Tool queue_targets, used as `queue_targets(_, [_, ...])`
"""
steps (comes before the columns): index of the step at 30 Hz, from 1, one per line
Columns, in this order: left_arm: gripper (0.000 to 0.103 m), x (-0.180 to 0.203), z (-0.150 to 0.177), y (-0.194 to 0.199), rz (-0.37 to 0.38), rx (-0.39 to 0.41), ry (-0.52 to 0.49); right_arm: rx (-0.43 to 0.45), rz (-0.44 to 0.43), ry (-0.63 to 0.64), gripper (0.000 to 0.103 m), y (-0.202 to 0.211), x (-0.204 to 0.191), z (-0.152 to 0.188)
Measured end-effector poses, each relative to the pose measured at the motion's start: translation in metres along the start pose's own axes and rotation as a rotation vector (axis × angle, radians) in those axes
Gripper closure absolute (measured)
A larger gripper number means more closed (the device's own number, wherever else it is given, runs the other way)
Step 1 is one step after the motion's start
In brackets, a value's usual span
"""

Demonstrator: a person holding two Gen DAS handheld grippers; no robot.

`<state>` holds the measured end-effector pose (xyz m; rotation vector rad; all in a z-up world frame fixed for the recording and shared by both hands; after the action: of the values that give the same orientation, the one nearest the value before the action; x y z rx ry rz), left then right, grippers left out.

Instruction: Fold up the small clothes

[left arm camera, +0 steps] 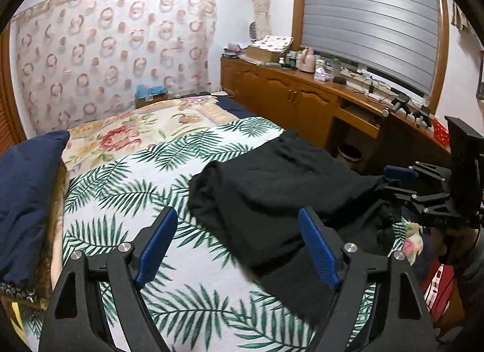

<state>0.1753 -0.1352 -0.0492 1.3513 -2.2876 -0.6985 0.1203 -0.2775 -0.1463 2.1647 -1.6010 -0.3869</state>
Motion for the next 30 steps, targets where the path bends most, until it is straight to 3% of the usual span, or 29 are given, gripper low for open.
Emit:
queue_targets(18, [0.02,-0.055,0.028,0.003,-0.076,-0.002,0.043,-0.068,-0.137,0.119,0.046,-0.057,-0.02,-0.041])
queue_targets(26, [0.02,-0.077,0.043,0.006,-0.078,-0.008,0.086,-0.17,-0.247,0.206,0.046,-0.086,-0.035,-0.048])
queue_targets(30, [0.02,-0.083,0.047,0.006,-0.068,-0.005,0.098,-0.231,-0.256,0.246,0.046,-0.099,-0.036,-0.043])
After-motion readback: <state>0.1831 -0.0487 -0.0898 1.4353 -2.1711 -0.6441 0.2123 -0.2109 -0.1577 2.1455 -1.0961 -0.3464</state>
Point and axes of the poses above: each gripper's, at about its wrist camera, not at the fingertips, and y roughly against the way its jaws point, x to its right, z to its underside, the point moved 4 cm from there along -y, roughly the way its jaws point, and after that the axes turned 1 degree about y, right-handed, at the moved point
